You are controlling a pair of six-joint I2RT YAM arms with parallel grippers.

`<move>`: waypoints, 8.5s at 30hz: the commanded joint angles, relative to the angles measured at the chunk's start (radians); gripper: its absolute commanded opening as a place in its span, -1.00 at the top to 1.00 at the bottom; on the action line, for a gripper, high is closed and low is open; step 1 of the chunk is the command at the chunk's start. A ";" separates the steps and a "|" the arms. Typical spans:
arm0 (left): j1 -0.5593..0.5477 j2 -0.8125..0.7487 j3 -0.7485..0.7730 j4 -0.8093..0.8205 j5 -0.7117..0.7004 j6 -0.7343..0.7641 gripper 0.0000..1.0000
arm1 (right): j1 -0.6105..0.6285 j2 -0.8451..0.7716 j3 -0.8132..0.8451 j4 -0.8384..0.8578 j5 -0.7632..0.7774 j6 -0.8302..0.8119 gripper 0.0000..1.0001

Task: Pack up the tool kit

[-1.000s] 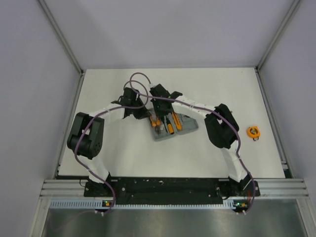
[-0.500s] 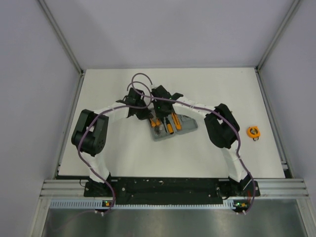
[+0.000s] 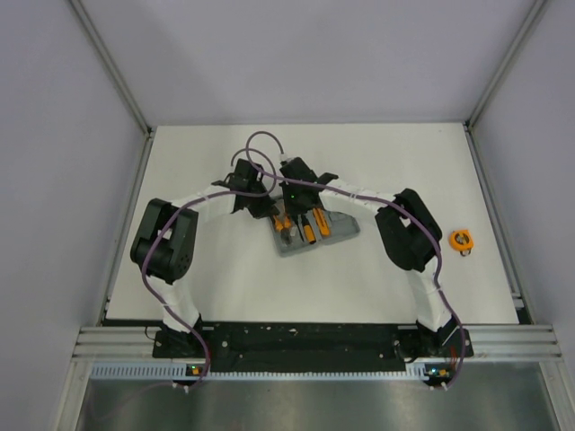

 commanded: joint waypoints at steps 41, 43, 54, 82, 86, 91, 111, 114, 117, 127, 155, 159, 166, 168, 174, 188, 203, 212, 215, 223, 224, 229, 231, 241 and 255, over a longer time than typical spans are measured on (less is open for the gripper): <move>-0.093 0.110 0.099 -0.257 -0.185 0.063 0.77 | 0.036 0.090 -0.074 -0.053 -0.027 0.002 0.92; -0.101 0.136 0.098 -0.264 -0.170 0.057 0.84 | 0.050 0.094 -0.091 -0.055 -0.024 0.006 0.96; -0.101 0.009 0.076 -0.205 -0.138 0.060 0.73 | 0.058 0.006 0.002 -0.130 0.097 0.035 0.95; -0.003 -0.701 -0.149 -0.098 -0.068 0.194 0.02 | -0.141 -0.656 -0.356 -0.164 0.470 0.006 0.17; 0.057 -0.735 -0.161 -0.075 -0.012 0.237 -0.06 | -0.253 -0.784 -0.470 -0.161 0.487 -0.024 -0.23; 0.114 -0.764 -0.215 0.003 0.034 0.243 -0.64 | -0.448 -0.903 -0.599 -0.159 0.404 -0.031 -0.60; 0.149 -0.695 -0.229 0.029 0.107 0.304 -0.87 | -0.809 -0.545 -0.538 -0.033 0.127 -0.044 0.13; 0.150 -0.689 -0.230 0.029 0.112 0.303 -0.86 | -0.810 -0.450 -0.463 -0.035 0.131 -0.057 0.15; 0.154 -0.685 -0.227 0.025 0.115 0.303 -0.86 | -0.810 -0.378 -0.411 -0.069 0.160 -0.057 0.20; 0.167 -0.665 -0.206 0.012 0.135 0.289 -0.85 | -0.810 -0.301 -0.364 -0.089 0.153 -0.049 0.29; 0.195 -0.619 -0.212 0.011 0.216 0.252 -0.84 | -0.657 -0.296 -0.257 -0.167 0.142 -0.144 0.90; 0.195 -0.616 -0.214 0.009 0.213 0.254 -0.84 | -0.550 -0.362 -0.199 -0.129 0.117 -0.187 0.91; 0.196 -0.588 -0.204 0.003 0.230 0.252 -0.82 | -0.350 -0.384 -0.154 0.031 0.032 -0.248 0.91; 0.196 -0.585 -0.201 0.000 0.232 0.255 -0.82 | -0.330 -0.367 -0.154 0.074 -0.022 -0.249 0.92; 0.200 -0.586 -0.204 -0.008 0.224 0.260 -0.82 | -0.278 -0.310 -0.160 0.135 -0.099 -0.273 0.92; 0.203 -0.580 -0.212 -0.017 0.227 0.267 -0.80 | -0.200 -0.215 -0.188 0.181 -0.044 -0.351 0.95; 0.207 -0.566 -0.215 -0.018 0.235 0.266 -0.79 | -0.195 -0.204 -0.226 0.198 0.010 -0.402 0.99; 0.210 -0.563 -0.214 -0.026 0.247 0.272 -0.79 | -0.195 -0.175 -0.233 0.223 -0.004 -0.364 0.99; 0.213 -0.557 -0.210 -0.032 0.251 0.275 -0.79 | -0.195 -0.164 -0.234 0.224 -0.005 -0.357 0.99; 0.216 -0.546 -0.210 -0.032 0.262 0.275 -0.79 | -0.191 -0.132 -0.236 0.244 0.031 -0.345 0.98; 0.218 -0.546 -0.209 -0.032 0.261 0.277 -0.79 | -0.191 -0.126 -0.234 0.246 0.041 -0.339 0.97; 0.219 -0.543 -0.210 -0.032 0.265 0.277 -0.79 | -0.186 -0.100 -0.226 0.252 0.077 -0.331 0.92; 0.219 -0.540 -0.210 -0.032 0.267 0.277 -0.78 | -0.184 -0.094 -0.226 0.252 0.094 -0.327 0.87; 0.226 -0.536 -0.207 -0.034 0.271 0.266 -0.78 | -0.180 -0.147 -0.217 0.237 0.133 -0.288 0.41; 0.230 -0.530 -0.210 -0.035 0.288 0.266 -0.77 | -0.171 -0.170 -0.191 0.186 0.159 -0.304 0.58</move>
